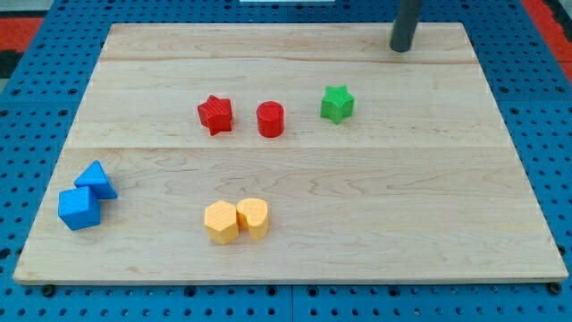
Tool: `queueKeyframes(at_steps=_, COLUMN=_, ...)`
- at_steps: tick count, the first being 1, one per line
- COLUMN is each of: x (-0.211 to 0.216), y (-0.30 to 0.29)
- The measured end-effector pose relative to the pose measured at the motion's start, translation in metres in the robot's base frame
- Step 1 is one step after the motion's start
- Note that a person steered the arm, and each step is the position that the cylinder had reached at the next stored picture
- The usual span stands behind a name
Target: Push green star to the top right of the board
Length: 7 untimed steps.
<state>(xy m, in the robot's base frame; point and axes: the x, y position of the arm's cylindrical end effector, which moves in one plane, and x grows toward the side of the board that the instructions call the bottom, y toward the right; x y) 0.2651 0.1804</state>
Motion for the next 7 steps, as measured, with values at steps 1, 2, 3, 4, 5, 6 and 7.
queueKeyframes(at_steps=1, x=0.070, y=0.020)
queueKeyframes(at_steps=2, x=0.120, y=-0.021)
queueKeyframes(at_steps=3, x=0.140, y=-0.091)
queueKeyframes(at_steps=4, x=0.128, y=-0.141)
queueKeyframes(at_steps=5, x=0.100, y=-0.122)
queueKeyframes(at_steps=6, x=0.073, y=-0.111)
queueKeyframes(at_steps=7, x=0.045, y=-0.108)
